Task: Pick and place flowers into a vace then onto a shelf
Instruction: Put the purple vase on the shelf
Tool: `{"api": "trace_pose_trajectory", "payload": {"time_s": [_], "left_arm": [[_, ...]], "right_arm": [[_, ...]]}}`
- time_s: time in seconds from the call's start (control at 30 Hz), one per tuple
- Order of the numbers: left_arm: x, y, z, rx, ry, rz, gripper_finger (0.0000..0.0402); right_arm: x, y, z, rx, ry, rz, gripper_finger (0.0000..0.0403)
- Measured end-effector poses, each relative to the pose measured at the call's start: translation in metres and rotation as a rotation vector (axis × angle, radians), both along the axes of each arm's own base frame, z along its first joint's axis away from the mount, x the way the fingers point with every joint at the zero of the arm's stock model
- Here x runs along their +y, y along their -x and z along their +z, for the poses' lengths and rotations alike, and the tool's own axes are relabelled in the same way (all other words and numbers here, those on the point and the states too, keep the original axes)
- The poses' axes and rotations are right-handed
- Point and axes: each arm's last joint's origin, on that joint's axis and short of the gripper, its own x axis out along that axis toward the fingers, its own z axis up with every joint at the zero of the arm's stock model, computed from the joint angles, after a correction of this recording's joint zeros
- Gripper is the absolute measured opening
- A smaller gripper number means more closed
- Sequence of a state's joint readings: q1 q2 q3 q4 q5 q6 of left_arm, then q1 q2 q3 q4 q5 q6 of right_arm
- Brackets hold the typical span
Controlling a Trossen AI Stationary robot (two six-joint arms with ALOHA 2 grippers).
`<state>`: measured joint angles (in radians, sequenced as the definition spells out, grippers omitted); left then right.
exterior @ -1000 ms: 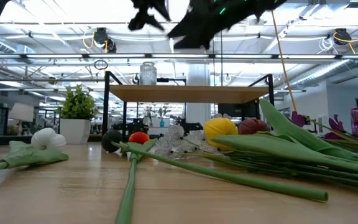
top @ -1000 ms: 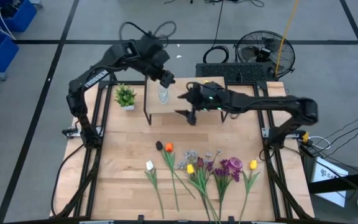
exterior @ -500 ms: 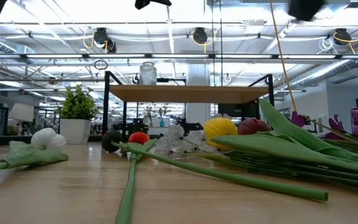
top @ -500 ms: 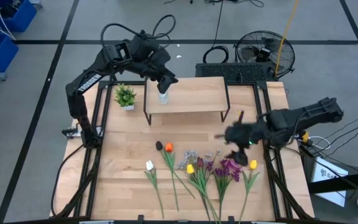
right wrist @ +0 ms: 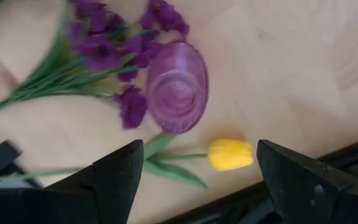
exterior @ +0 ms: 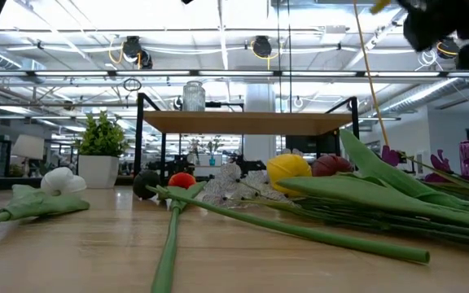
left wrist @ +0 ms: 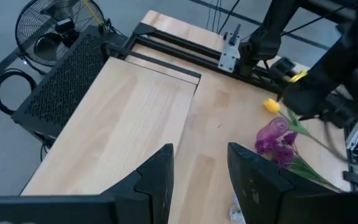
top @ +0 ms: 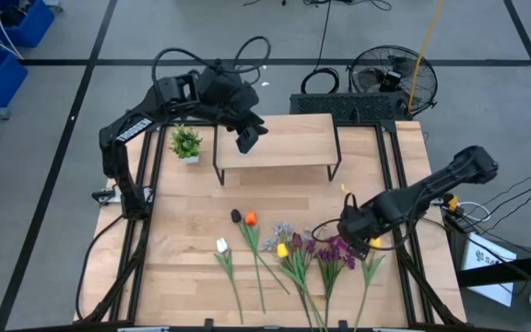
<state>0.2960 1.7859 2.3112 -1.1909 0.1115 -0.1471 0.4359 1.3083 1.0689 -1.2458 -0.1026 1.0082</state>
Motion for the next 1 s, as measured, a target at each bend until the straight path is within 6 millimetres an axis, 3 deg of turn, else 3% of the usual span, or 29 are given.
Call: {"api": "trace_pose_trajectory", "payload": {"time_s": [0.23,0.47,0.73,1.0], "left_arm": [[-0.008,-0.005,0.003,-0.042,0.016,0.004,0.0154],[-0.012,-0.006,0.003,-0.039,0.022,-0.006,0.0154],[-0.012,-0.006,0.003,-0.041,0.041,0.009,0.0154],[-0.012,-0.006,0.002,-0.04,0.042,0.01,0.0154]], "right_arm": [[-0.011,0.008,-0.031,0.086,0.067,-0.124,0.0295],[-0.014,0.008,-0.024,-0.019,0.014,-0.144,0.0271],[-0.013,0.006,-0.016,-0.128,-0.026,-0.127,0.0271],[-0.011,0.0,-0.035,-0.124,-0.004,-0.1,0.0257]]}}
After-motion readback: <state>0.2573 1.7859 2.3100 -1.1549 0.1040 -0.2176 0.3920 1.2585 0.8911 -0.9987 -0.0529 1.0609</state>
